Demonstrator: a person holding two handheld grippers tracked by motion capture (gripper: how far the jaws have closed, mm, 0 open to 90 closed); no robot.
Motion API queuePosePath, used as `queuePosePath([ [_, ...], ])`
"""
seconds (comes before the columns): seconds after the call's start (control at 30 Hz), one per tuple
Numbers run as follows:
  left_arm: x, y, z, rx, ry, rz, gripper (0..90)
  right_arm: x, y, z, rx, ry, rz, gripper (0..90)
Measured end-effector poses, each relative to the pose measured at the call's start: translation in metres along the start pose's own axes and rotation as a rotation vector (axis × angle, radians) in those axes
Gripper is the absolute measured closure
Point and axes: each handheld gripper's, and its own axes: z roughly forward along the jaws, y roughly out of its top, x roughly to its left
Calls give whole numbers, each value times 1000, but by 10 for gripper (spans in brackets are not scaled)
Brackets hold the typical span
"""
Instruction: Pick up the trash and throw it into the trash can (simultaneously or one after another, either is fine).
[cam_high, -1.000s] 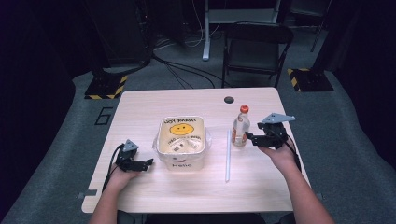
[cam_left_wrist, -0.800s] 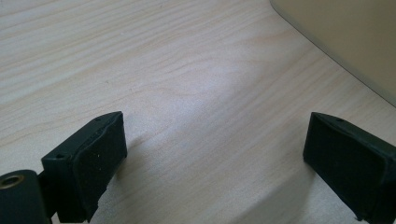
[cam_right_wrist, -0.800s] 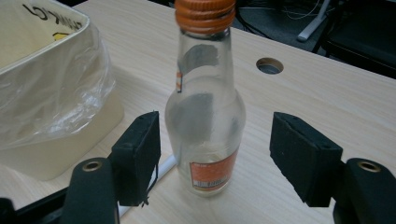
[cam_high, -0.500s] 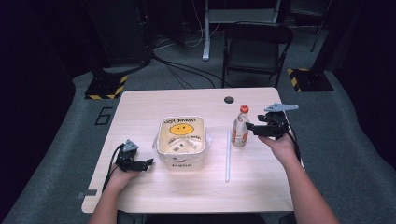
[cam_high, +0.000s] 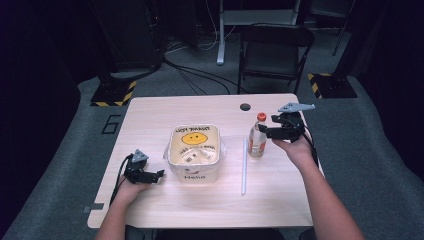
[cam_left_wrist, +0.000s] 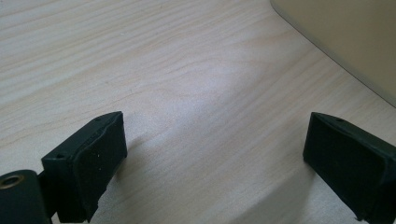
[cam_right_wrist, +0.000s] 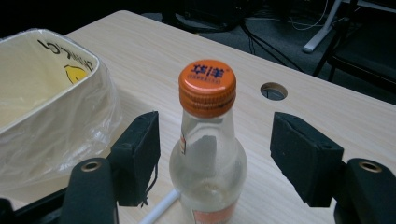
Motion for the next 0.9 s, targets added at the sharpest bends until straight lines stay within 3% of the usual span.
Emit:
queuePosePath([
  [0.27,0,0,0,0,2,8,58,3,7,8,-5,3,-17,381],
  [0.63,0,0,1,-5,2,2,58,0,12,14,-26,-2,2,491],
  [0.9,0,0,1,-7,2,-1,58,4,12,22,-30,-2,-30,555],
])
